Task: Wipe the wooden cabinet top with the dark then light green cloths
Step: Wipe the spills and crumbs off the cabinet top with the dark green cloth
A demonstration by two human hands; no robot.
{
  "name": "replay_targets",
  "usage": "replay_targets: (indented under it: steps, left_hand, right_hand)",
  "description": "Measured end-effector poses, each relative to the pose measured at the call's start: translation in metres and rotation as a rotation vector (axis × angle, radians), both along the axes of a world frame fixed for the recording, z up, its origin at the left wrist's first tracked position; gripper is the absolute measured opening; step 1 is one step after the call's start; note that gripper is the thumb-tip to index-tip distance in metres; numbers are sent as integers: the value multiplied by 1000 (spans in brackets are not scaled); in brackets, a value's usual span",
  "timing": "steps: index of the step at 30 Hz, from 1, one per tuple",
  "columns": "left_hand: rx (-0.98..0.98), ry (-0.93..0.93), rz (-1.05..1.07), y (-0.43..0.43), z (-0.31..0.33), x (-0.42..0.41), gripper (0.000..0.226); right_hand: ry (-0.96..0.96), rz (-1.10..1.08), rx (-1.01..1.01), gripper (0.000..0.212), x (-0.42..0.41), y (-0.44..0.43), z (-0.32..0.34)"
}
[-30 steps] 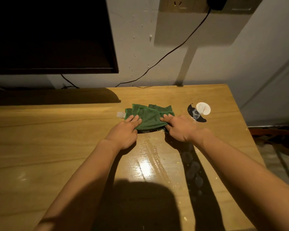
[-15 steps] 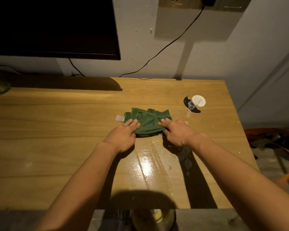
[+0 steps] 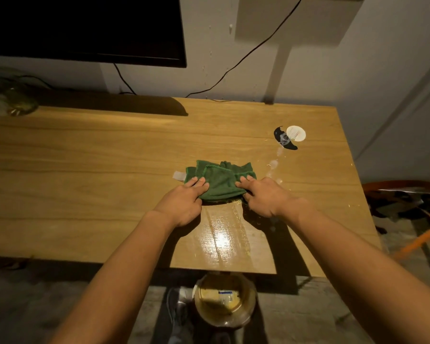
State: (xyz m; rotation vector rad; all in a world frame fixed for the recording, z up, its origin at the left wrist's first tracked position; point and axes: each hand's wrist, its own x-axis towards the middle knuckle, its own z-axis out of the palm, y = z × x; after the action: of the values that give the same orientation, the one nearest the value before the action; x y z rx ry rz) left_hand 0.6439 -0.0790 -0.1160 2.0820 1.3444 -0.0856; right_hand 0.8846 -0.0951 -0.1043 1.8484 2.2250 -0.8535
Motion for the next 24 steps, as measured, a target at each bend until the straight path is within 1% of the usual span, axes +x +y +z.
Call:
replay_targets:
  steps: [12, 21, 24]
  left_hand:
    - [-1, 40, -28, -48, 9, -10, 58]
    - [47, 50, -58, -80, 0, -21, 62]
    - [56, 30, -58, -101, -4, -27, 63]
  right_hand:
    - [8, 12, -9, 52, -11, -51, -1]
    - [47, -45, 29, 52, -22, -92, -5]
    - [34, -37, 30, 53, -27, -109, -5]
